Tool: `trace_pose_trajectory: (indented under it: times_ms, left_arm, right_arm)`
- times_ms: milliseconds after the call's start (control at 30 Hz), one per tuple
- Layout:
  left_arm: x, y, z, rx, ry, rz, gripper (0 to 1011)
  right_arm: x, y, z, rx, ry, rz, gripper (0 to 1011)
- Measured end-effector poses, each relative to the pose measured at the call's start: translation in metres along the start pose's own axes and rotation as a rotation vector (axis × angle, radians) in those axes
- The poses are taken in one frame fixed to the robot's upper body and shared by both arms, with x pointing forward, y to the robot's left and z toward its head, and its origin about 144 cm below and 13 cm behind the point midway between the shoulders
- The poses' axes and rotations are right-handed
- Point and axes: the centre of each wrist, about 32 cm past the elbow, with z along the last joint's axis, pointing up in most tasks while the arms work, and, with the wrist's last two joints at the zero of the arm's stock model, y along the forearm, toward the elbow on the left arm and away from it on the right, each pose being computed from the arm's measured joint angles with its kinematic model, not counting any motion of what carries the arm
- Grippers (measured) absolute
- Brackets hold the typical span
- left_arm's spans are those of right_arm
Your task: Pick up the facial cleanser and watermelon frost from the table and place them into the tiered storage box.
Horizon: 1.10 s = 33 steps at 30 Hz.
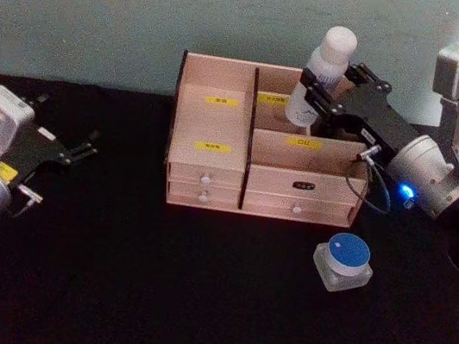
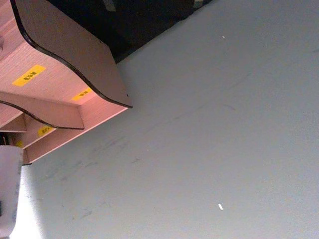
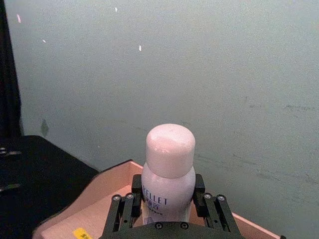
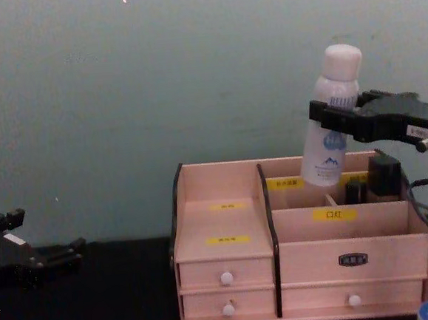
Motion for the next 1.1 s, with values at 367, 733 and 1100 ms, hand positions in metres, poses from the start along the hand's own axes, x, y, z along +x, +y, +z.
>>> trace_pose_trajectory:
  times_ms: [367,733,1100]
  left_arm:
    - [0.0,0.0,0.0,0.0,0.0,0.0,1001]
    - [0.0,0.0,0.0,0.0,0.0,0.0,1001]
    - [0.0,0.0,0.0,0.0,0.0,0.0,1001]
  right_arm:
    - [0.008,0.017,-0.008,-0.021,0.007,-0.008,595]
    - [0.011,0.026,-0.016,-0.044,0.029,-0.005,595]
    - [0.011,0.033,-0.024,-0.081,0.033,0.009,594]
